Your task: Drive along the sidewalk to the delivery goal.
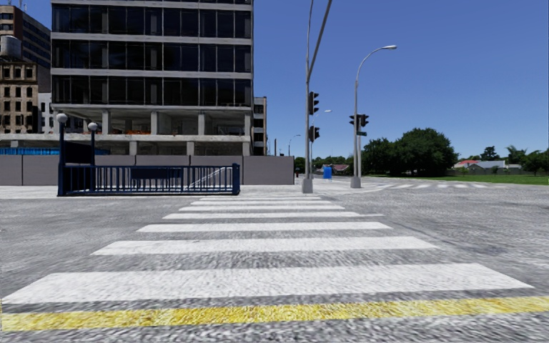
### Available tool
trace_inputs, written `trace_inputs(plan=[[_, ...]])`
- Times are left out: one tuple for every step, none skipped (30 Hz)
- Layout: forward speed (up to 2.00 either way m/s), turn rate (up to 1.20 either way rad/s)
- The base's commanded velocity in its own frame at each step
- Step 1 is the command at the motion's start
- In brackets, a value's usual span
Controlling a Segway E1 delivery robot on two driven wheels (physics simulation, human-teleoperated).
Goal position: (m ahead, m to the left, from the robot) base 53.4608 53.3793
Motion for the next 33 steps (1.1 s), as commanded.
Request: trace_inputs(plan=[[2.0, 0.0], [2.0, 0.0], [2.0, 0.0], [2.0, 0.0], [2.0, 0.0], [2.0, 0.0], [2.0, 0.0], [2.0, 0.0], [2.0, 0.0], [2.0, 0.0], [2.0, 0.0], [2.0, 0.0], [2.0, 0.0], [2.0, 0.0], [2.0, 0.0], [2.0, 0.0], [2.0, 0.0], [2.0, 0.0], [2.0, 0.0], [2.0, 0.0], [2.0, 0.0], [2.0, 0.0], [2.0, 0.0], [2.0, 0.0], [2.0, 0.0], [2.0, 0.0], [2.0, 0.0], [2.0, 0.0], [2.0, 0.0], [2.0, 0.0], [2.0, 0.0], [2.0, 0.0], [2.0, 0.0]])
